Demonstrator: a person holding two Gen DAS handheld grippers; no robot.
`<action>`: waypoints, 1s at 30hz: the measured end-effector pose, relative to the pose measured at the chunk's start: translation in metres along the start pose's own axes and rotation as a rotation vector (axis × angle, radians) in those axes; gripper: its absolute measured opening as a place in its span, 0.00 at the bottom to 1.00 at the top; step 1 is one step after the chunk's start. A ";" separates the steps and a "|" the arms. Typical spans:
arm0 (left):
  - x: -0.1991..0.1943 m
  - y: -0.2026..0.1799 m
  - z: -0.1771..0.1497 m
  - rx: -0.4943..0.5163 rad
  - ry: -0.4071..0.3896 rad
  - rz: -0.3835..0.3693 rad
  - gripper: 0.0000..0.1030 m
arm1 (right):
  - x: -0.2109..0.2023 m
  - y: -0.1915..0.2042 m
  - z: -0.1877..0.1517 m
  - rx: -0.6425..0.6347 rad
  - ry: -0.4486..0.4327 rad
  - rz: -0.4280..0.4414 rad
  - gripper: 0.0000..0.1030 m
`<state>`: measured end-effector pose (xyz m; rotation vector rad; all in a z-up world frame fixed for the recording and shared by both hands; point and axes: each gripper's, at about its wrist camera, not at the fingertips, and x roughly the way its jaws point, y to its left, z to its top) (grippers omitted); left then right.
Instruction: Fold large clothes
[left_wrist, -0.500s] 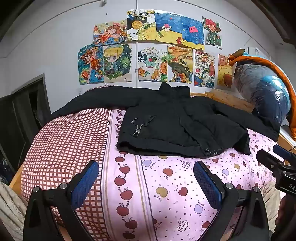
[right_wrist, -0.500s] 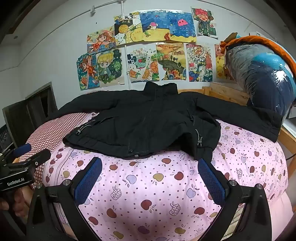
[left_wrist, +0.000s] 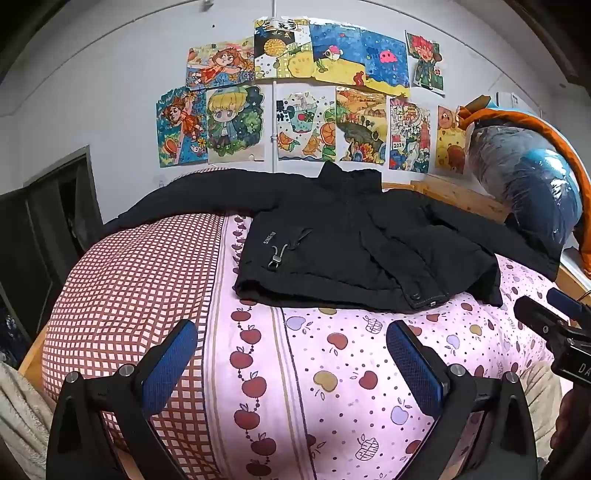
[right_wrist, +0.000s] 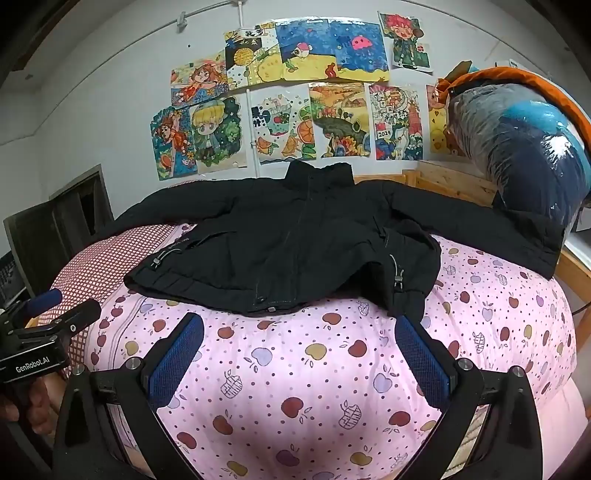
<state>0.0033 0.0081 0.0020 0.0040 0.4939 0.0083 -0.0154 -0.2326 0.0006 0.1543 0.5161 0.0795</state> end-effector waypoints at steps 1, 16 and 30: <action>0.001 -0.003 -0.002 0.003 0.000 0.004 1.00 | 0.000 -0.001 0.000 0.001 0.001 0.001 0.99; 0.002 -0.011 -0.004 0.019 -0.001 0.007 1.00 | 0.002 -0.007 -0.001 0.025 0.005 0.006 0.99; 0.004 -0.018 -0.006 0.029 -0.001 0.016 1.00 | 0.005 -0.011 -0.003 0.047 0.003 0.012 0.99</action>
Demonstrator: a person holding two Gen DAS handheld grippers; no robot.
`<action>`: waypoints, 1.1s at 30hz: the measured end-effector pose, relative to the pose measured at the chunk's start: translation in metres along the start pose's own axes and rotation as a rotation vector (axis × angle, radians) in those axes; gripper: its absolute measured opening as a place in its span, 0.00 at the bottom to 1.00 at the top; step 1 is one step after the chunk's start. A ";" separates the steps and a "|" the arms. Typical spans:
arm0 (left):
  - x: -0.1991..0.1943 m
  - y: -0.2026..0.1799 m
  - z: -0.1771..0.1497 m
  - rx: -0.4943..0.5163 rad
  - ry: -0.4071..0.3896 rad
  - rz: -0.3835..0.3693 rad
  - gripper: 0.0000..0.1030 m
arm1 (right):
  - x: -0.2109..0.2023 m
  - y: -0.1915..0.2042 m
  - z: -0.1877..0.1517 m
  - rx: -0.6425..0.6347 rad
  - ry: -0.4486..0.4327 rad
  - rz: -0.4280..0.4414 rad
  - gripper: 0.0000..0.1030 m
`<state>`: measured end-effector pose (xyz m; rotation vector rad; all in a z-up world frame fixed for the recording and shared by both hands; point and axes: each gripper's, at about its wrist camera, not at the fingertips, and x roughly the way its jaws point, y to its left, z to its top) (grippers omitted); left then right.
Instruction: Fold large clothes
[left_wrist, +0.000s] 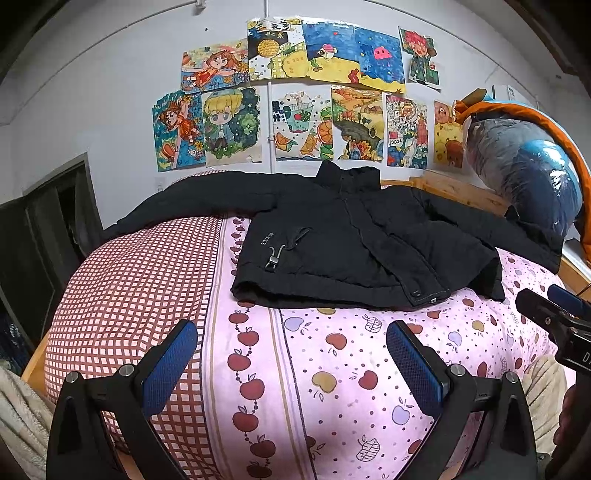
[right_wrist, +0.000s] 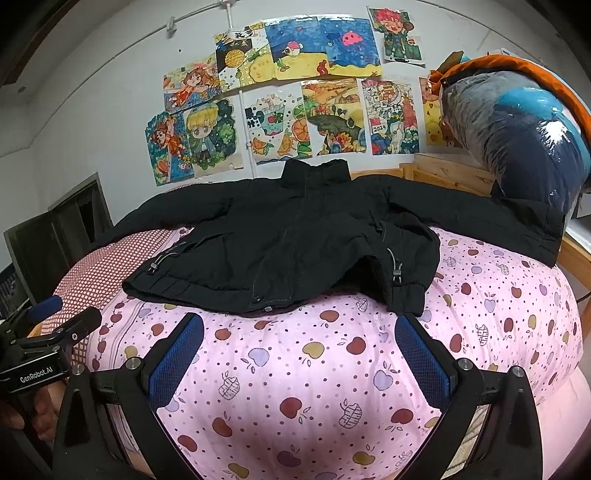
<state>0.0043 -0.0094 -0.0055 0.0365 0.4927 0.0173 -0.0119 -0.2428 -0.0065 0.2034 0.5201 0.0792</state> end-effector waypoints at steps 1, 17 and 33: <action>0.000 0.000 0.000 0.001 0.002 0.000 1.00 | 0.000 0.000 0.000 0.002 0.000 0.001 0.99; 0.002 -0.005 0.002 0.000 0.009 0.006 1.00 | 0.002 -0.006 -0.004 0.027 0.008 0.002 0.99; 0.009 -0.015 0.006 0.019 0.044 -0.024 1.00 | 0.008 -0.014 -0.004 0.046 0.019 0.012 0.99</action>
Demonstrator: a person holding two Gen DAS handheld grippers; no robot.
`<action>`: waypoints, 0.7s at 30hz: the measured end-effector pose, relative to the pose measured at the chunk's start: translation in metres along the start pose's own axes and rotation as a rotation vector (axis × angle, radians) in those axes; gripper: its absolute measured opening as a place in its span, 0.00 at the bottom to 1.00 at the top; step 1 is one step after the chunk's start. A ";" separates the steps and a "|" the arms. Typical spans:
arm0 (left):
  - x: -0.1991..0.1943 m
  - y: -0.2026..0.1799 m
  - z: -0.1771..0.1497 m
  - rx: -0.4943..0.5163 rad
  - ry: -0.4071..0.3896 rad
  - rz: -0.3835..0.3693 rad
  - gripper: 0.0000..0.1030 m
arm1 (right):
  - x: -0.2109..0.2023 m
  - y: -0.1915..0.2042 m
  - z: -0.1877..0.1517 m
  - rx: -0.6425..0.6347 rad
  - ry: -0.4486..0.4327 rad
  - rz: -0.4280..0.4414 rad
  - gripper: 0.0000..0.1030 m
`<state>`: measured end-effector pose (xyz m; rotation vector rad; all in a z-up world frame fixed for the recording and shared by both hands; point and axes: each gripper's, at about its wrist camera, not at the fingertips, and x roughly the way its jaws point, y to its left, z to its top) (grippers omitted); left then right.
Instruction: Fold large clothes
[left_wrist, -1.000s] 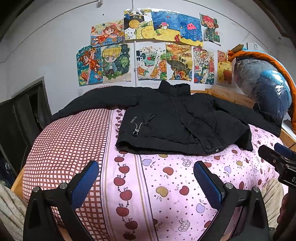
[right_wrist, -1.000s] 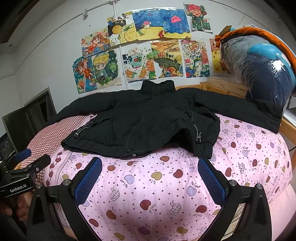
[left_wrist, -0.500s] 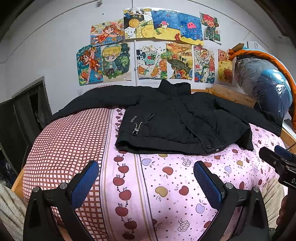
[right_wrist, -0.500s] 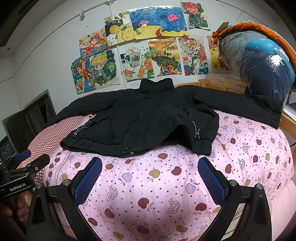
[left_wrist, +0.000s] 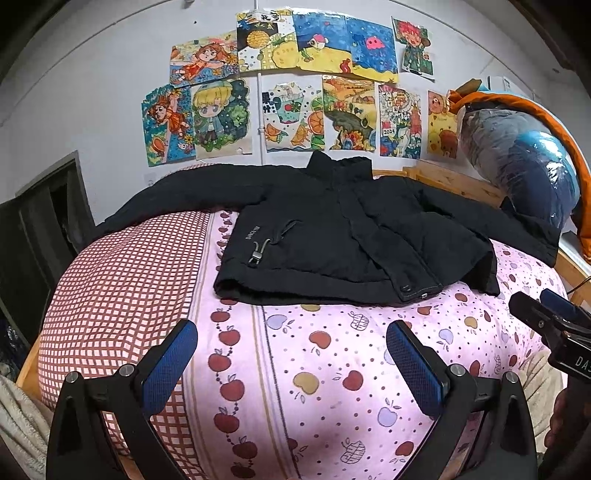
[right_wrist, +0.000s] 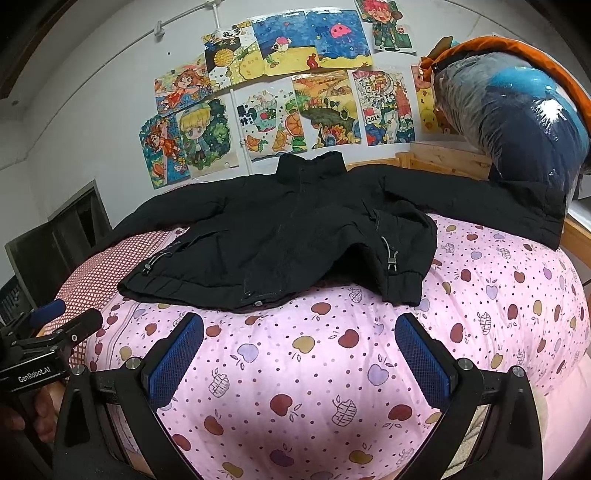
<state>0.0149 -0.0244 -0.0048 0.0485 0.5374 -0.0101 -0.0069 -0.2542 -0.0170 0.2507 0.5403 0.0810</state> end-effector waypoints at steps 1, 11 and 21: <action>0.001 -0.001 0.000 0.004 0.002 0.000 1.00 | 0.001 -0.001 0.001 0.002 0.001 0.001 0.99; 0.014 -0.023 0.011 0.069 0.035 0.009 1.00 | 0.016 -0.017 0.002 0.011 0.023 -0.016 0.99; 0.044 -0.049 0.062 0.151 0.074 -0.048 1.00 | 0.031 -0.078 0.028 0.084 -0.039 -0.114 0.99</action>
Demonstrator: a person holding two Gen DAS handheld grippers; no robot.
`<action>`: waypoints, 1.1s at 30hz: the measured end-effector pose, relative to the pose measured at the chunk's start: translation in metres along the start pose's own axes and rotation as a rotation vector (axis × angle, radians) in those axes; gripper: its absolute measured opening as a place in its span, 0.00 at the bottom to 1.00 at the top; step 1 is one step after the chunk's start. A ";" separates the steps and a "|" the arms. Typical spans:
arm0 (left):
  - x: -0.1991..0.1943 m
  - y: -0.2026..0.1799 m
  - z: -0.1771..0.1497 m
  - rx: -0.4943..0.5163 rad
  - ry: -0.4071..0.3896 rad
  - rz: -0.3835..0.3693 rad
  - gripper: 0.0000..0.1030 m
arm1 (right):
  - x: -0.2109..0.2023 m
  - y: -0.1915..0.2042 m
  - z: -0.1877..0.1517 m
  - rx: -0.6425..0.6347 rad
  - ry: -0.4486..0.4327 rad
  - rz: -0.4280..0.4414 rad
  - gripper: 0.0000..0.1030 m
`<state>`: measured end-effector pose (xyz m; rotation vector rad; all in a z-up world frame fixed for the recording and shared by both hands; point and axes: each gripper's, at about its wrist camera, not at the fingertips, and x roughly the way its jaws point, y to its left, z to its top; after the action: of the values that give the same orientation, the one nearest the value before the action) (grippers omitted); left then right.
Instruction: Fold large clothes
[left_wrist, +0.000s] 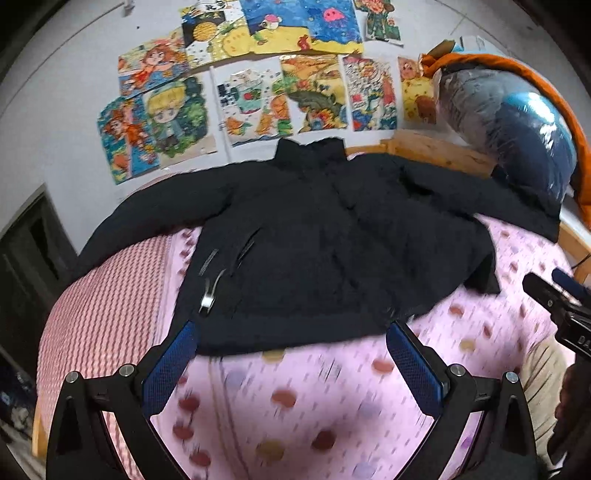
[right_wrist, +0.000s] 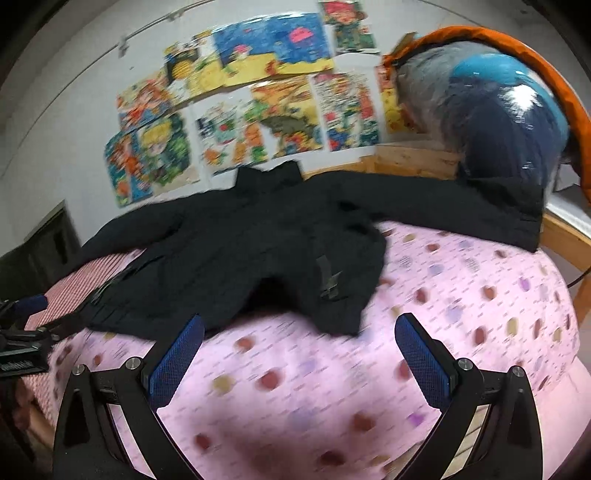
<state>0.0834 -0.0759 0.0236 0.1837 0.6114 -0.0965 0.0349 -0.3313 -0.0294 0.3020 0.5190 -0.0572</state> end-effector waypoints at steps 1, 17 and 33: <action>0.002 -0.001 0.007 0.009 -0.003 -0.021 1.00 | 0.004 -0.012 0.006 0.014 -0.001 -0.021 0.99; 0.142 -0.062 0.179 0.158 -0.034 -0.196 1.00 | 0.083 -0.199 0.062 0.340 -0.117 -0.497 0.99; 0.383 -0.159 0.236 0.118 0.122 -0.318 1.00 | 0.152 -0.262 0.062 0.549 -0.157 -0.396 0.98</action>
<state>0.5055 -0.2927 -0.0310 0.2064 0.7538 -0.4317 0.1625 -0.5968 -0.1241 0.7209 0.3930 -0.6099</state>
